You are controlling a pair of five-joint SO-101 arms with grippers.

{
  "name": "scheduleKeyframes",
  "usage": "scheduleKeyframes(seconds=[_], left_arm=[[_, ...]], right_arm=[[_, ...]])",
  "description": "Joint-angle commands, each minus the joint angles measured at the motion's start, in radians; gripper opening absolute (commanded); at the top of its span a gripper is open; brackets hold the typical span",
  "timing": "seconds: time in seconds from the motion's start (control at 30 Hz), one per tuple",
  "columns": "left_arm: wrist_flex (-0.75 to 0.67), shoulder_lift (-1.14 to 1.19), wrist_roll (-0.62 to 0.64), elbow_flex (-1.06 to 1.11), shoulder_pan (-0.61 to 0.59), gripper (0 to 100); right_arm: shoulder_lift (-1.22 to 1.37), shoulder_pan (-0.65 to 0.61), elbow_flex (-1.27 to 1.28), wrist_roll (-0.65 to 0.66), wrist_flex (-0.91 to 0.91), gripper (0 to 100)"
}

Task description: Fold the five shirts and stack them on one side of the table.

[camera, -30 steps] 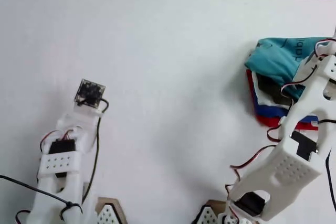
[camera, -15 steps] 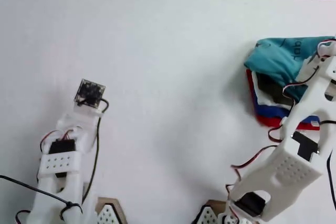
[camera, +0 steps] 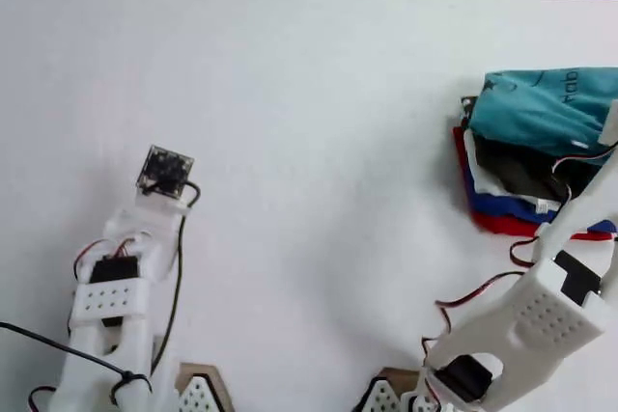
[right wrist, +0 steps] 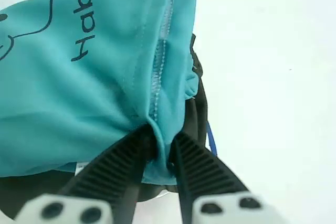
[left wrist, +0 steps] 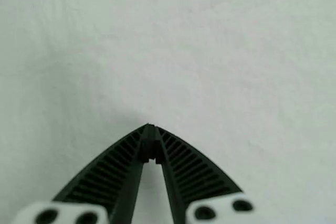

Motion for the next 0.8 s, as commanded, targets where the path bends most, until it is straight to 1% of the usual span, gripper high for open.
scheduleKeyframes(seconds=[0.0, 0.27, 0.43, 0.5, 0.63, 0.7, 0.77], left_arm=[[-0.020, -0.023, -0.008, -0.004, -0.003, 3], [-0.020, -0.023, -0.008, -0.004, -0.003, 3], [-0.020, -0.023, -0.008, -0.004, -0.003, 3], [-0.020, -0.023, -0.008, -0.004, -0.003, 3], [-0.020, -0.023, -0.009, -0.004, -0.003, 3], [-0.021, -0.023, -0.009, -0.004, -0.003, 3], [-0.021, -0.023, -0.009, -0.004, -0.003, 3]], right_arm=[[-0.012, 0.031, -0.046, 0.043, -0.012, 2.2], [0.027, 0.056, -0.008, 0.043, -0.004, 2.7], [0.059, 0.051, -0.017, 0.043, 0.042, 3.8], [0.051, 0.048, -0.021, 0.041, 0.054, 9.4], [0.004, 0.045, -0.094, 0.035, 0.104, 24.9], [-0.028, 0.030, -0.147, 0.031, 0.124, 27.9], [-0.061, -0.013, -0.189, -0.003, 0.168, 27.9]])
